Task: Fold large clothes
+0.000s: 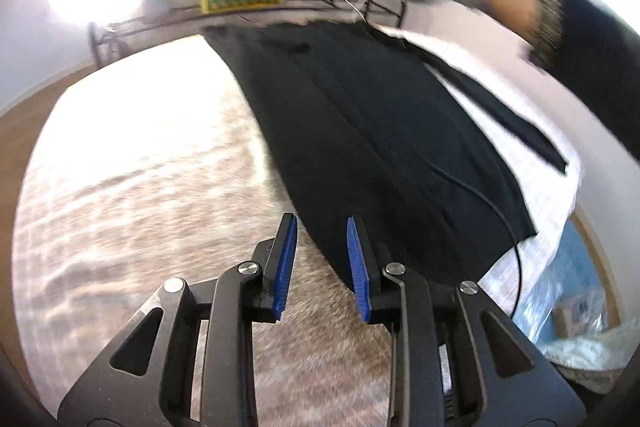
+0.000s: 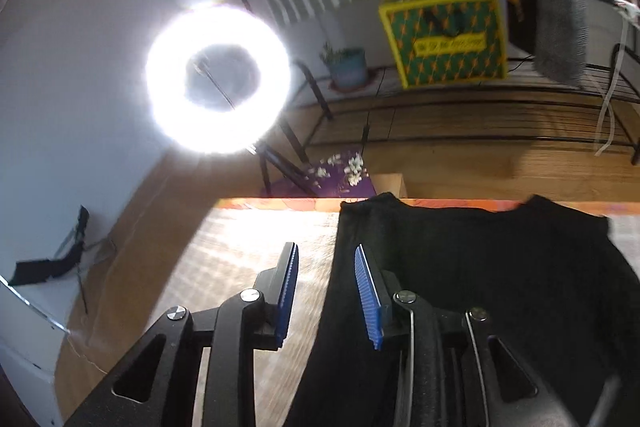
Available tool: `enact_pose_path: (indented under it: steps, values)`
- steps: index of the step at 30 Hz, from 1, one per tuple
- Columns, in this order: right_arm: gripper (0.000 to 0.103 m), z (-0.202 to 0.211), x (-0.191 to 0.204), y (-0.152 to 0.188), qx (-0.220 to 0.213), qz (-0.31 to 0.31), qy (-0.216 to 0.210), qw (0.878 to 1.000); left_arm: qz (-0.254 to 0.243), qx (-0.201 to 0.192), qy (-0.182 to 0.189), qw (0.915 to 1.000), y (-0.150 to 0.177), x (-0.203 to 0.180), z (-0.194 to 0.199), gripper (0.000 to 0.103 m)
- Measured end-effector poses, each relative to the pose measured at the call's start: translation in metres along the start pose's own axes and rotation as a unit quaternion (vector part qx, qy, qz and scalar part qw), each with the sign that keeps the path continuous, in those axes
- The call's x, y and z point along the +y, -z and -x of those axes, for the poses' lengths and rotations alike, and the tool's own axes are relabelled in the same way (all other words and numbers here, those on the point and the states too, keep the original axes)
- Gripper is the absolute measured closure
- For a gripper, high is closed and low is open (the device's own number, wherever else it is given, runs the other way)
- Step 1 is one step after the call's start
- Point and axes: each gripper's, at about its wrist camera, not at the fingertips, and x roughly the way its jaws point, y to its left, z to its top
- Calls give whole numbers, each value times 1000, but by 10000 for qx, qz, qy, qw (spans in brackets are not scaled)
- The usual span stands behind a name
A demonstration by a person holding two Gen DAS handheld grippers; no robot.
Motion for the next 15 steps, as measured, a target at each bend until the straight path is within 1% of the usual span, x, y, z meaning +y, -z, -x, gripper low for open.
enact_pose_path:
  steps: [1,2,4,5,7,9,10,11,13,15]
  values:
    - [72,26,4,2,-114,11,-19,9999,67,-107,-42,9999,-2,1,13,79]
    - [71,39,6,4,-181,21,-11,9998,100,-172,-69,9998,-5,4,20,79]
    - [71,87,12,11,-389,12,-6,9992,255,-352,-173,9989,-11,8,40,79]
    - [71,113,15,14,-509,-16,-4,9987,335,-430,-177,9984,-14,12,47,79]
    - [71,151,16,21,-687,-79,-2,9976,515,-655,-112,9965,-23,13,70,79]
    - [70,195,19,32,-870,-154,8,9961,583,-851,-45,9947,-33,12,91,79]
    - [70,213,21,36,-933,-166,25,9955,565,-937,-23,9940,-39,9,99,79]
    - [70,240,24,45,-1050,-144,53,9944,531,-1009,-15,9935,-45,5,105,79]
    - [67,272,26,56,-1190,-110,109,9928,406,-1159,65,9924,-57,-7,118,79]
    - [62,310,26,76,-1322,-72,268,9908,303,-1227,158,9918,-65,-21,125,79]
